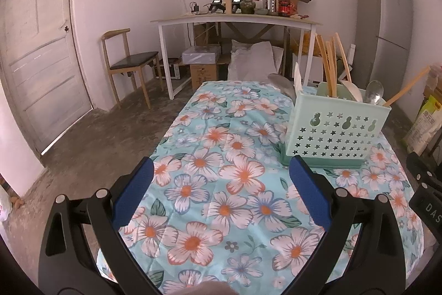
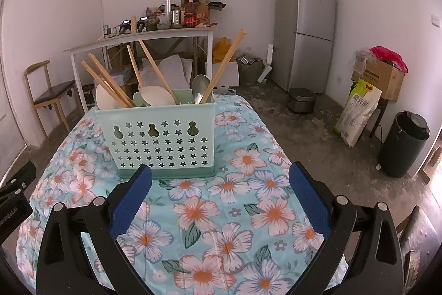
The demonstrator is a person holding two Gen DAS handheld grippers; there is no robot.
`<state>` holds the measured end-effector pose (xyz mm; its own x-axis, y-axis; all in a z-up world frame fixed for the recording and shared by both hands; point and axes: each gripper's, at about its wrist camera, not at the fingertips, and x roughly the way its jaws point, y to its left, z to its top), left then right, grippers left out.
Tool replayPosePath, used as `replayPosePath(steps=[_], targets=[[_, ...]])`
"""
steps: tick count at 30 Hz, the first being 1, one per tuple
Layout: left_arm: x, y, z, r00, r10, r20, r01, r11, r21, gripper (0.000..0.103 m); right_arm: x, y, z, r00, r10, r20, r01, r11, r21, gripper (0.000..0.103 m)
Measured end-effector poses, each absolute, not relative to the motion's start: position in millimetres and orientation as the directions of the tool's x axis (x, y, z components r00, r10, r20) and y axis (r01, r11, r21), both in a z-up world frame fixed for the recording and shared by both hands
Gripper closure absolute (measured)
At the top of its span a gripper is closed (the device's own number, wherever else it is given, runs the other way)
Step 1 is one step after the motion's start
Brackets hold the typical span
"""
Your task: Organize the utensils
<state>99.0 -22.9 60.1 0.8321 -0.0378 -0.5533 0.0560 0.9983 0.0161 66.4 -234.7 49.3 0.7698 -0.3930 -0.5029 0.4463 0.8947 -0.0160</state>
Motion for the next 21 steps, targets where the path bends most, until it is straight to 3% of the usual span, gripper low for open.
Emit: replayPosePath(steps=[21], targets=[[100.1,-23.4,59.8,0.833,-0.045,-0.552,0.063,0.998,0.015,0.008,68.1,-234.6,49.3,0.773,-0.386,-0.504,0.442,0.897,-0.01,0.006]])
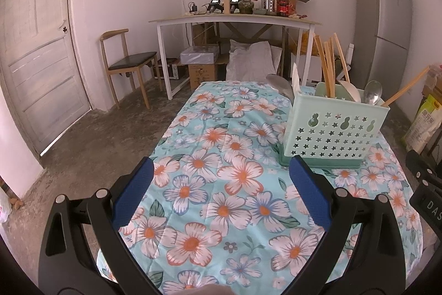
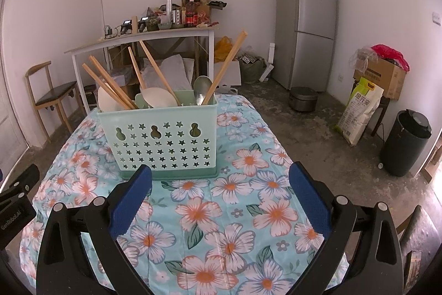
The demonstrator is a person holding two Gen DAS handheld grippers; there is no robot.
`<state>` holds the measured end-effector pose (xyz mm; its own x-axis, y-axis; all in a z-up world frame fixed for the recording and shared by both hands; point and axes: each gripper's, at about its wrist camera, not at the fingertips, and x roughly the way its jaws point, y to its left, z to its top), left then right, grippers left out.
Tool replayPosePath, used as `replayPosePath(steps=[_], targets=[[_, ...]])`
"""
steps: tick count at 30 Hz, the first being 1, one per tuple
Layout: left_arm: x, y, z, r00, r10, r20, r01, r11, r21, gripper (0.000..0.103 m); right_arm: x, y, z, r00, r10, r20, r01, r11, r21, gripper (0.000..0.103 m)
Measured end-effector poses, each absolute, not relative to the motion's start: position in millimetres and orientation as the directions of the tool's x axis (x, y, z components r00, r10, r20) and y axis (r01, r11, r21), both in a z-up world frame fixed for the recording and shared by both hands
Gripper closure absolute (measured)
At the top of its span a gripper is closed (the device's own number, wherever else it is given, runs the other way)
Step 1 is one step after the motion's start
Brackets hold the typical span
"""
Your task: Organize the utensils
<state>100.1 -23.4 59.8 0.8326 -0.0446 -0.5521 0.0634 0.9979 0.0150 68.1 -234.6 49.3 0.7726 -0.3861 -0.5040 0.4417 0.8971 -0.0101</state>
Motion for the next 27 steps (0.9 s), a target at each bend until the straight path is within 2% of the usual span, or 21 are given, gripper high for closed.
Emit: replayPosePath(steps=[27], targets=[[100.6,-24.4,59.7,0.829,-0.047,-0.557,0.066,0.998,0.015,0.008,68.1,-232.9,50.0,0.772,-0.384,-0.507,0.438,0.899,-0.013,0.006]])
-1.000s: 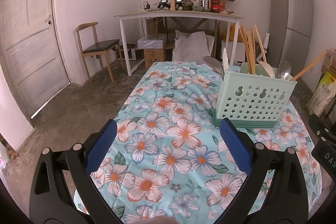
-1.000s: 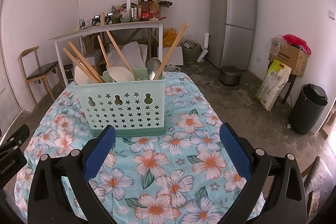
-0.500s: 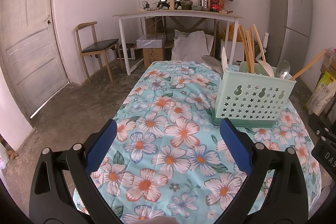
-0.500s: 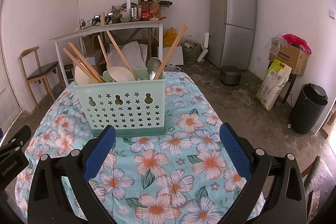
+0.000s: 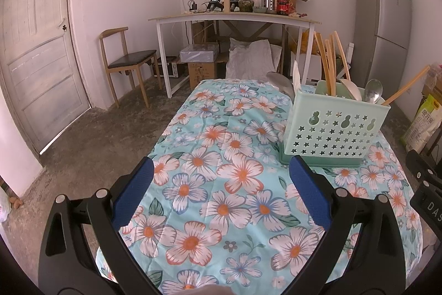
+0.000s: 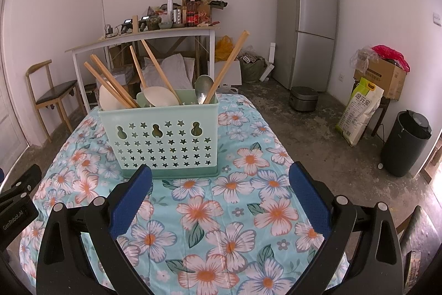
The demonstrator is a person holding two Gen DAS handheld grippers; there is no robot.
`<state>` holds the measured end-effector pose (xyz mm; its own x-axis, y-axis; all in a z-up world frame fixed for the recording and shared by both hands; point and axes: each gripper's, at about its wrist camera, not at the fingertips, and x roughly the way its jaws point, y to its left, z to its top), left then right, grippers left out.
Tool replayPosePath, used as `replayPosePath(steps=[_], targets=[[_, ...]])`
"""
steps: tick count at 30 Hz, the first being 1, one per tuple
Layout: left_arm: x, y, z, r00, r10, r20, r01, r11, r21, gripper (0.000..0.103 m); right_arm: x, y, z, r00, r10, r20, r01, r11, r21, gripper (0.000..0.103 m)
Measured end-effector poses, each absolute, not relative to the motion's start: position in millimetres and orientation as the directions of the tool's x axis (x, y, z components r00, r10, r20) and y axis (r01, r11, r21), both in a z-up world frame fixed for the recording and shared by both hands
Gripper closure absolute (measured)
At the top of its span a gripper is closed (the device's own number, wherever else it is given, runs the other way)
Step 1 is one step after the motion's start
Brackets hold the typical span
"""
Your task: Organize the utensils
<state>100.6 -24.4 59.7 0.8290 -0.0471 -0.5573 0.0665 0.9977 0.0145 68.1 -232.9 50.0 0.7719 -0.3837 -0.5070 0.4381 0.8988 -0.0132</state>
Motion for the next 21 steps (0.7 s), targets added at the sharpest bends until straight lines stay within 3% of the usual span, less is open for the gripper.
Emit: replayPosePath(steps=[21], targets=[[101.3,-23.4,60.0,0.828,-0.047,-0.558,0.067,0.998,0.014,0.008,67.7,-232.1,49.9,0.774,-0.378,-0.508,0.433,0.901,-0.01,0.006]])
